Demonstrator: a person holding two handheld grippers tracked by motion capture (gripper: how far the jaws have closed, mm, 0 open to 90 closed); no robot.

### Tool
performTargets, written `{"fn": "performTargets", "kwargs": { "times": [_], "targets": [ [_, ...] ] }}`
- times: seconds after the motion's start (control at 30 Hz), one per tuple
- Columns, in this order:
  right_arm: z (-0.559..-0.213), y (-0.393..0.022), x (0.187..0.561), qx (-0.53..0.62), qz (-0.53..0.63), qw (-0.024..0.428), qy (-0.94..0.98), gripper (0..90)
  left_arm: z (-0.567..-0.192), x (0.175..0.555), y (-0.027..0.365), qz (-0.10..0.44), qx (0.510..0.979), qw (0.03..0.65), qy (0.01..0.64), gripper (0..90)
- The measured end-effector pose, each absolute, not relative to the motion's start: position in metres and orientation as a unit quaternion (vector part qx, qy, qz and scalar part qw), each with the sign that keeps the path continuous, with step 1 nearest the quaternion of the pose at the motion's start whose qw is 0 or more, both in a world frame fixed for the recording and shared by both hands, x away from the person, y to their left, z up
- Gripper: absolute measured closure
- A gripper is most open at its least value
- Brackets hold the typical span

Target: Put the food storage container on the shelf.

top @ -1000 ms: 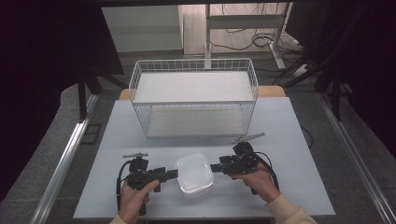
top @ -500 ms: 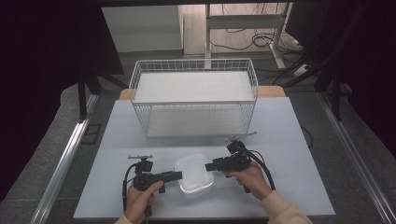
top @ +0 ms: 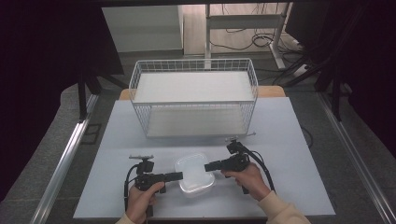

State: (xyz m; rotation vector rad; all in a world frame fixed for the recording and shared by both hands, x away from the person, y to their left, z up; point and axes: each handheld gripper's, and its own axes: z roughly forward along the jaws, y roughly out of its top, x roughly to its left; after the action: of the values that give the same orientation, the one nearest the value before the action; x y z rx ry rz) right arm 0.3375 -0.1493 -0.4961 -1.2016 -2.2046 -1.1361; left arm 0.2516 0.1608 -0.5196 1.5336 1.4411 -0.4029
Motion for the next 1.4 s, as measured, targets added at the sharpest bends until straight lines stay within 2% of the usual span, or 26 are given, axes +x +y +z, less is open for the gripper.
{"fn": "performTargets", "kwargs": {
  "times": [0.2, 0.53, 0.77, 1.4],
  "targets": [
    [-0.496, -0.157, 0.333, -0.448, -0.408, 0.211, -0.767, 68.4, -0.515, 0.251, 0.161, -0.147, 0.630, 0.487, 0.587, 66.7],
    [-0.487, -0.158, 0.321, -0.441, -0.433, 0.210, -0.757, 74.2, -0.508, 0.247, 0.166, -0.126, 0.636, 0.495, 0.579, 71.5],
    [-0.481, -0.159, 0.314, -0.432, -0.446, 0.194, -0.759, 78.9, -0.503, 0.244, 0.169, -0.119, 0.640, 0.504, 0.567, 76.3],
    [-0.472, -0.158, 0.310, -0.401, -0.460, 0.163, -0.775, 80.7, -0.495, 0.243, 0.172, -0.103, 0.653, 0.509, 0.551, 78.4]
  ]
}}
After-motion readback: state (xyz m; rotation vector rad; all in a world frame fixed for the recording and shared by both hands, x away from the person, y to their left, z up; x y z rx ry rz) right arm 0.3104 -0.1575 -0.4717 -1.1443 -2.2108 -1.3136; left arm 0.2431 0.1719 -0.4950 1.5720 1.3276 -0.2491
